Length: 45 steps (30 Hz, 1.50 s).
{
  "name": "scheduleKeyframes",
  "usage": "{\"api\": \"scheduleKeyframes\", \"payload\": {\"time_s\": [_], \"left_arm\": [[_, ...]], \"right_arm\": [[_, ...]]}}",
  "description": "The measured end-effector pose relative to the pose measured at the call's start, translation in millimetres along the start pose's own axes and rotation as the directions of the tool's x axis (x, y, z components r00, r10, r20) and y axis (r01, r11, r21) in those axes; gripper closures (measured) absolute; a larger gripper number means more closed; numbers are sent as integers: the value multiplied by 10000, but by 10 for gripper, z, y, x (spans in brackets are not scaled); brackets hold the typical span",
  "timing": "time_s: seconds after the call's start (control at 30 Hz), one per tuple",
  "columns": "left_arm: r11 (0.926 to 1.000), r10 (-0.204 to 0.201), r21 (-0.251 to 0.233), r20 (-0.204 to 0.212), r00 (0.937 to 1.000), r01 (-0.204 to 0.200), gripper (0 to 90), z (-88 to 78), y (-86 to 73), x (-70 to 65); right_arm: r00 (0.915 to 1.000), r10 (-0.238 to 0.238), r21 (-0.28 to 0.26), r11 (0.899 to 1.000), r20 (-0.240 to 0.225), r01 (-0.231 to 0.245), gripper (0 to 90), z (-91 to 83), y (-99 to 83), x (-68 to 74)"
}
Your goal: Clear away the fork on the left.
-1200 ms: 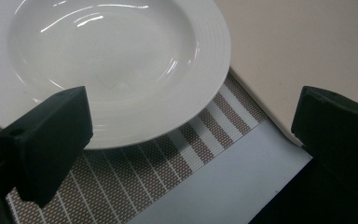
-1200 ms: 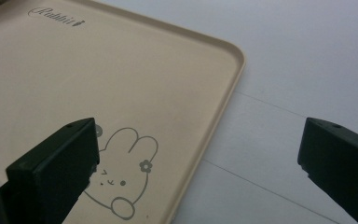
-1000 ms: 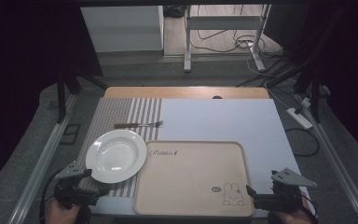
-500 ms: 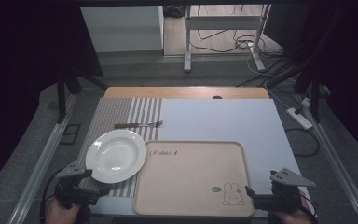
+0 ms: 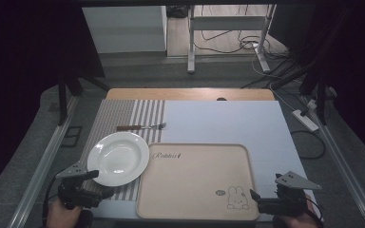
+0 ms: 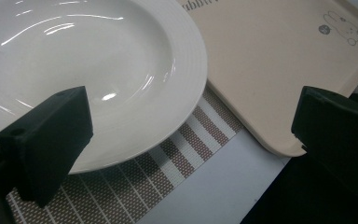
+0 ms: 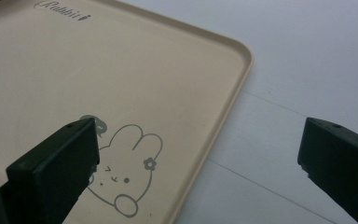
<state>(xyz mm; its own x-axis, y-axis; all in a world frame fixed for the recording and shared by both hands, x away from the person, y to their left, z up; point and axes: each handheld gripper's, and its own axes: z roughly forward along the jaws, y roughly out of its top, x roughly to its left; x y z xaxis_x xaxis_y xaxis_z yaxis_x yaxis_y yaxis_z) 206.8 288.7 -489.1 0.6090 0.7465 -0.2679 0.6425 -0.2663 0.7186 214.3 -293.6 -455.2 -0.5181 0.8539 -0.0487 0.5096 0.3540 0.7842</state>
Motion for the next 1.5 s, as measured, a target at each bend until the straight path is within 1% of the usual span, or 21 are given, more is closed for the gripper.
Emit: {"api": "scheduleKeyframes", "payload": {"time_s": [0.07,0.2,0.27,0.4,0.43,0.6,0.67,0.7,0.8,0.87,0.97,1.0,1.27,1.43,1.5], "left_arm": [[10000,31,-37,41,10000,-31,0,1,8,6],[9998,128,-118,-11,9999,-128,0,-1,36,10],[9995,298,-133,-35,9995,-299,0,8,59,21],[9992,380,-83,-65,9993,-381,0,29,77,34],[9991,418,-40,-128,9990,-419,0,46,89,42],[9989,474,3,-247,9986,-474,0,82,116,64],[9991,431,-17,-286,9987,-432,0,101,134,82],[9994,350,-73,-342,9988,-352,0,121,150,102],[9995,300,-62,-403,9987,-303,0,144,167,119],[9996,294,44,-437,9986,-293,0,175,187,128],[9991,375,236,-456,9983,-365,0,227,226,137],[9986,433,328,-526,9977,-416,0,258,257,143],[9976,591,400,-546,9968,-569,0,349,361,197],[9966,718,449,-792,9943,-684,0,425,436,210],[9969,703,411,-743,9948,-673,0,447,469,222]], "right_arm": [[10000,1,2,10000,4,-1,0,-1,0,-1],[10000,-6,-4,10000,-17,6,0,-1,0,-1],[10000,-17,12,10000,-19,18,0,1,0,0],[10000,-43,43,10000,-31,44,0,6,2,1],[10000,-56,44,10000,-27,56,0,6,2,1],[10000,-88,71,9999,-13,88,0,8,3,4],[10000,-93,78,9999,-12,93,0,9,3,4],[9999,-114,106,9999,-22,114,0,9,4,5],[9999,-142,116,9998,-5,142,0,13,4,11],[9999,-137,127,9998,-2,137,0,14,5,13],[9999,-168,164,9997,23,168,0,15,6,15],[9998,-178,171,9997,22,177,0,16,6,16],[9998,-191,184,9996,18,190,0,17,6,16],[9998,-188,191,9996,13,188,0,18,6,17],[9998,-187,196,9996,12,187,0,19,6,17]]}}
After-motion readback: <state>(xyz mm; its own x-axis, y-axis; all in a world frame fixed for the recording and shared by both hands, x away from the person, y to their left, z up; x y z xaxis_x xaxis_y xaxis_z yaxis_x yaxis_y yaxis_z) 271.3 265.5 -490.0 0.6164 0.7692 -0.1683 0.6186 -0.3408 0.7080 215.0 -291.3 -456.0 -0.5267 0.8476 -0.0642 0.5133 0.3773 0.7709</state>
